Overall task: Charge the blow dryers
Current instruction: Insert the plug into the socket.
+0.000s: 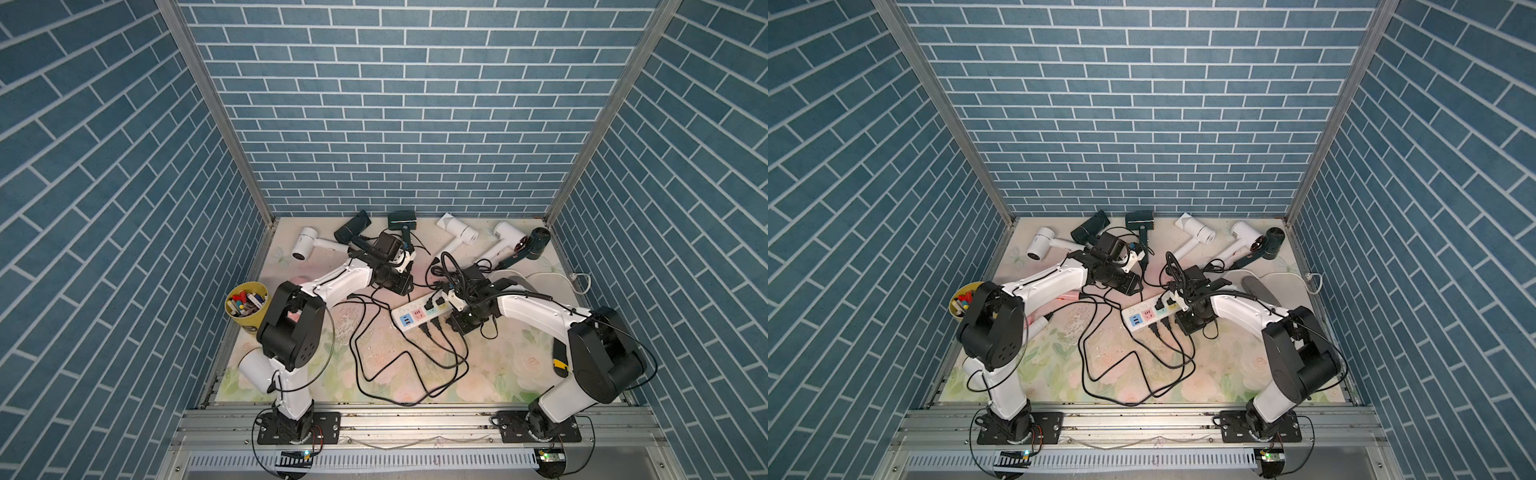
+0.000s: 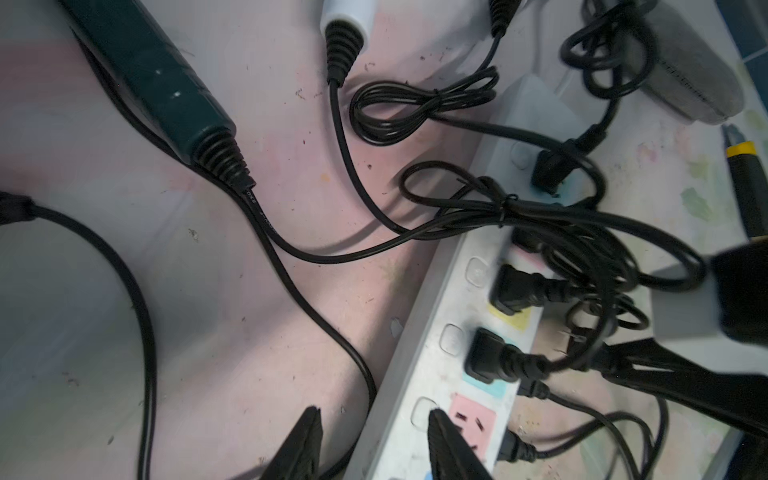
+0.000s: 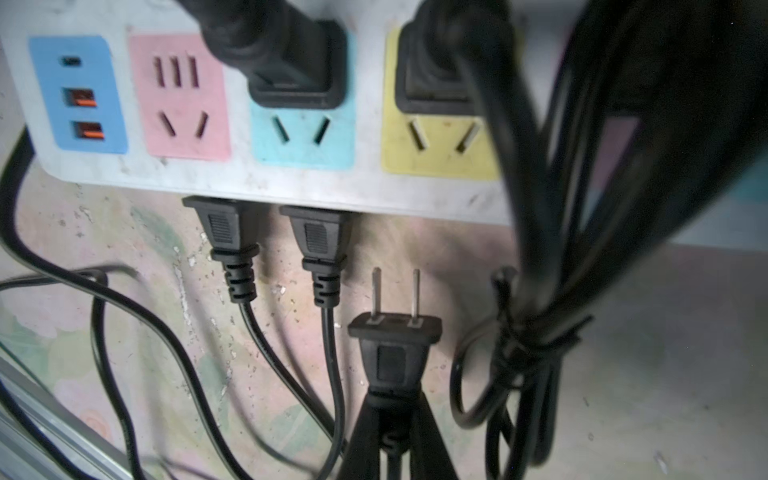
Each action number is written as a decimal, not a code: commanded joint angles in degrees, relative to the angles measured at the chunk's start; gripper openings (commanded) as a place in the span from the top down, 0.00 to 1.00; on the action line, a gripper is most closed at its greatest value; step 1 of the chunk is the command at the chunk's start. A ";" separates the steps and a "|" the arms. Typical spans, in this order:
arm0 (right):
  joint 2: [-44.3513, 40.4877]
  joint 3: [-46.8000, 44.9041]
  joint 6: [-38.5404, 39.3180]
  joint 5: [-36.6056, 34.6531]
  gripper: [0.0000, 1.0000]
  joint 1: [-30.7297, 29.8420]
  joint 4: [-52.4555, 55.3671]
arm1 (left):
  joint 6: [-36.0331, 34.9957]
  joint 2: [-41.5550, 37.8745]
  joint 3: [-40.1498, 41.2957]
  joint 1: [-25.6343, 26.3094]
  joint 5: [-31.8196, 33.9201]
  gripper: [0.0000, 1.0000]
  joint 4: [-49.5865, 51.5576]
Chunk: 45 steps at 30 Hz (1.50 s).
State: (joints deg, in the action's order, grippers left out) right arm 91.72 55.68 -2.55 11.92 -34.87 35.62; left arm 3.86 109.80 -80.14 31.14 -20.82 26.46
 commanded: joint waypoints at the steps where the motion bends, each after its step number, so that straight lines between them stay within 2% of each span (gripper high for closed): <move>1: 1.63 1.18 6.03 -1.89 1.00 -0.46 2.97 | 2.05 4.28 -2.81 -0.18 -1.79 0.58 2.68; 5: 2.55 1.27 7.03 -1.48 1.00 -0.45 2.13 | 3.55 6.72 -3.75 0.11 -3.29 0.59 1.07; 19: 1.56 -1.21 9.43 0.15 1.00 2.65 -5.75 | 9.40 6.77 4.02 2.24 -10.41 0.60 -9.22; 25: 1.95 -1.20 11.15 0.96 1.00 4.11 -5.54 | 10.52 5.16 6.51 2.97 -9.54 0.61 -10.37; 28: 2.07 -0.97 11.64 1.30 1.00 4.10 -5.64 | 9.91 6.09 4.09 2.83 -8.54 0.60 -8.20; 32: 1.13 -1.27 12.77 1.88 1.00 4.11 -6.37 | 8.71 8.41 -0.91 2.70 -10.38 0.59 -5.98; 39: 1.20 -0.77 14.39 2.14 1.00 4.27 -6.25 | 5.82 15.94 -9.74 2.45 -12.30 0.58 -1.56; 45: 2.20 0.17 14.59 3.61 1.00 4.98 -5.62 | 6.23 18.54 -10.97 2.59 -13.68 0.58 -2.04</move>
State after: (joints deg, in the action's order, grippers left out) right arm 93.86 54.54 7.97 13.78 -30.48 31.27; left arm 11.05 126.23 -90.89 33.45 -34.48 21.58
